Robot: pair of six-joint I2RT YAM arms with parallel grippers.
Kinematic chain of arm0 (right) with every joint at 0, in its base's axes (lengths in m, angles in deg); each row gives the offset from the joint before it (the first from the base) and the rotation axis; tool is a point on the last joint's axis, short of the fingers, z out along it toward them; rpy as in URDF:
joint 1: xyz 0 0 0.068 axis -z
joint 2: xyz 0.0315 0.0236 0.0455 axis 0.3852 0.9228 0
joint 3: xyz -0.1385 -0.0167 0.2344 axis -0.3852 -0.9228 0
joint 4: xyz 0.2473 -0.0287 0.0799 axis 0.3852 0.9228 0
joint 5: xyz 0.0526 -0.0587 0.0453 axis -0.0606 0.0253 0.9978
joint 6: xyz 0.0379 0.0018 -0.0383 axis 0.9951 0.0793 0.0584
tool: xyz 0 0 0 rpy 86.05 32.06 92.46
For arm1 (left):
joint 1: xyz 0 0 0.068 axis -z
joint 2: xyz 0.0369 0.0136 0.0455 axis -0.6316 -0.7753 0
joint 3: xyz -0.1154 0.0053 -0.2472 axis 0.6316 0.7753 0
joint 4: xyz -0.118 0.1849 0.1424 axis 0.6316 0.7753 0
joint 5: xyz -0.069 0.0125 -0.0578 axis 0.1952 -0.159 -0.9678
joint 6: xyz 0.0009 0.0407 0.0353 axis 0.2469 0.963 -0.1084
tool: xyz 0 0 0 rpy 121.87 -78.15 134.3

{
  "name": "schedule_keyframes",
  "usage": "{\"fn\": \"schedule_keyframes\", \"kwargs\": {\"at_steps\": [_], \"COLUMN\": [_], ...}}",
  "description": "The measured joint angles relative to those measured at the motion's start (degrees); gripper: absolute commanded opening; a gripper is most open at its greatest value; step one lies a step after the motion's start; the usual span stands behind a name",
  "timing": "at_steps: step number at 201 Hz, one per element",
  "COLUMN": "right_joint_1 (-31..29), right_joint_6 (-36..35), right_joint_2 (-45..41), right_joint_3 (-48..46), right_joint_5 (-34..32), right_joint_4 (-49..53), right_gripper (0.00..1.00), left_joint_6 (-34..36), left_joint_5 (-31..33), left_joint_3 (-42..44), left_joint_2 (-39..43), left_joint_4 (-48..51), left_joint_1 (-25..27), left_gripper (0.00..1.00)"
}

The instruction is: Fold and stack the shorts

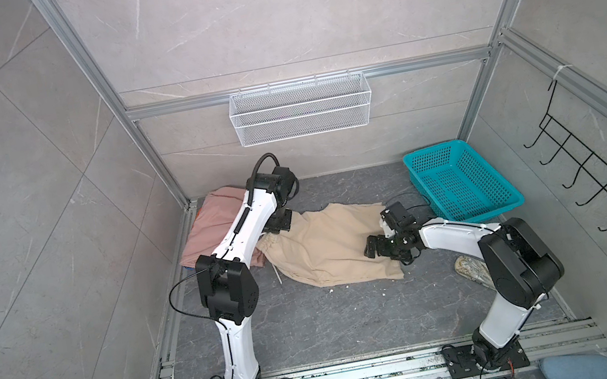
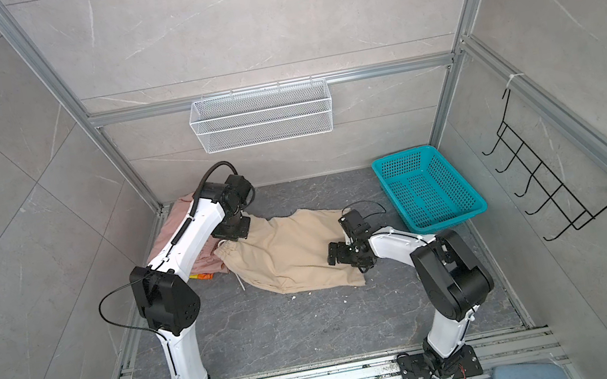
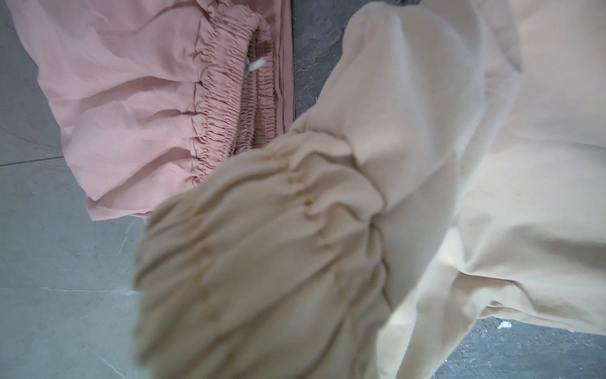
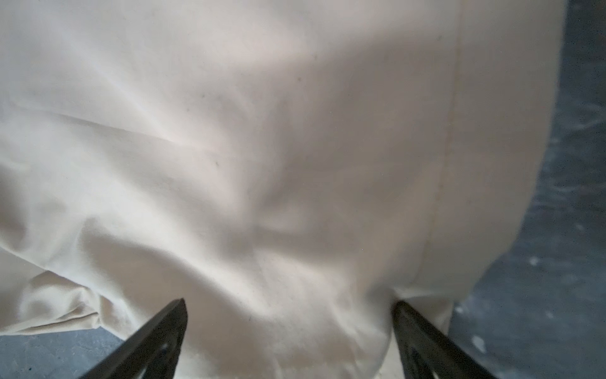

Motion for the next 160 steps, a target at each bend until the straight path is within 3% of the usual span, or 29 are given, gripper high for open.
{"fn": "schedule_keyframes", "kwargs": {"at_steps": [50, 86, 126, 160], "right_joint_1": [-4.0, -6.4, -7.9, -8.3], "right_joint_6": [1.4, 2.5, 2.9, 3.0], "right_joint_2": [3.2, 4.7, 5.7, 5.9], "right_joint_3": [3.3, 4.7, 5.6, 5.6], "right_joint_5": [-1.8, -2.6, -3.0, -3.1], "right_joint_4": [-1.5, -2.7, -3.8, -4.4], "right_gripper": [0.99, 0.99, 0.99, 1.0], "left_joint_6": [-2.2, -6.1, -11.4, -15.4], "left_joint_5": [-1.8, -7.9, -15.9, -22.5], "left_joint_3": [-14.3, -21.1, -25.9, -25.0], "left_joint_2": [-3.6, -7.1, -13.7, -15.9], "left_joint_4": [6.9, 7.8, 7.7, 6.1], "left_joint_1": [3.1, 5.7, 7.0, 7.1], "left_gripper": [0.0, 0.01, 0.04, 0.09]}}
